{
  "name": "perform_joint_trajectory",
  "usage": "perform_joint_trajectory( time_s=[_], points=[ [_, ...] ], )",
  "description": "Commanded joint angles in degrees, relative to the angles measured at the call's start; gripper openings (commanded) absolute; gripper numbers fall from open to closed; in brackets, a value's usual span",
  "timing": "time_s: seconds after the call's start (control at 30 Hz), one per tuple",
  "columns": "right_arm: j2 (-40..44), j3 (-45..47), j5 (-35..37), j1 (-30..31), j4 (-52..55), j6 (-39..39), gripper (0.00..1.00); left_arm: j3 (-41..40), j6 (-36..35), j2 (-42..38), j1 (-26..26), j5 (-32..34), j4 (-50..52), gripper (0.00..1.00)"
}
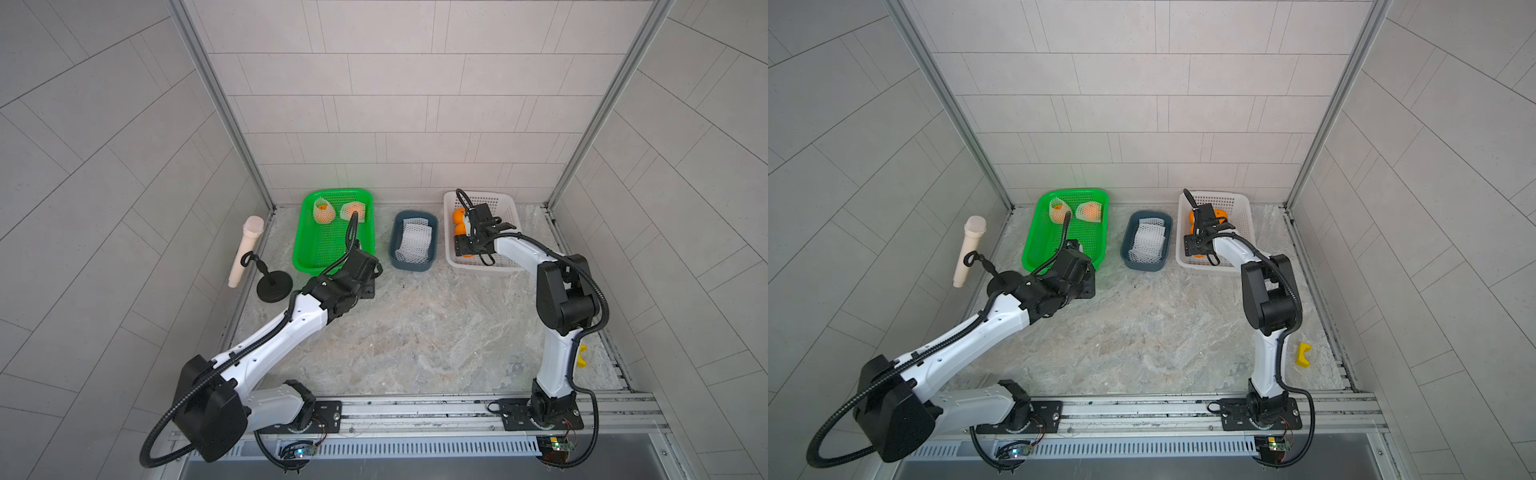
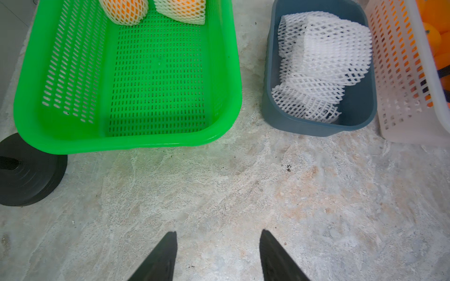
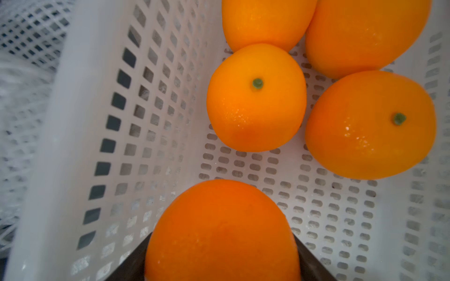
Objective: Remove foam nets from oranges
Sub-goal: Place the orange in the basket.
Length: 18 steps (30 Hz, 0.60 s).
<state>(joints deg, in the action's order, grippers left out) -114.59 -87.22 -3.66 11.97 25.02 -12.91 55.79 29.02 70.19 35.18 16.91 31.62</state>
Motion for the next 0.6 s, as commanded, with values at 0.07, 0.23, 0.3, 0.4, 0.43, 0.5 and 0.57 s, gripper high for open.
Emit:
perform_joint_trajectory(
  time_s=[0.07, 0.23, 0.3, 0.4, 0.43, 0.5, 0.57],
  points=[
    [-2.97, -3.75, 0.41, -0.80, 2.37, -0.38, 0.76, -0.40, 1.64, -1.71, 0.18, 2.48, 1.17, 0.59],
    [-5.38, -6.17, -0.09, -1.41, 3.36, -0.52, 0.76, -0.33, 1.66, -1.87, 0.16, 2.59, 1.43, 0.59],
    [-6.14, -6.96, -0.38, -1.62, 3.86, -0.54, 0.77, -0.33, 1.66, -1.91, 0.15, 2.64, 1.53, 0.59],
    [-7.35, -7.91, -0.90, -1.99, 4.32, -0.56, 0.77, -0.33, 1.66, -1.90, 0.20, 2.69, 1.70, 0.59],
    [-7.64, -8.13, -1.00, -2.03, 4.33, -0.72, 0.78, -0.33, 1.65, -1.91, 0.15, 2.69, 1.82, 0.59],
    [-8.01, -8.49, -1.00, -2.07, 4.49, -0.66, 0.78, -0.33, 1.66, -1.99, 0.15, 2.70, 1.96, 0.59],
    [-8.28, -9.08, -1.03, -2.21, 4.74, -0.63, 0.79, -0.33, 1.66, -2.06, 0.18, 2.48, 1.90, 0.59]
  ],
)
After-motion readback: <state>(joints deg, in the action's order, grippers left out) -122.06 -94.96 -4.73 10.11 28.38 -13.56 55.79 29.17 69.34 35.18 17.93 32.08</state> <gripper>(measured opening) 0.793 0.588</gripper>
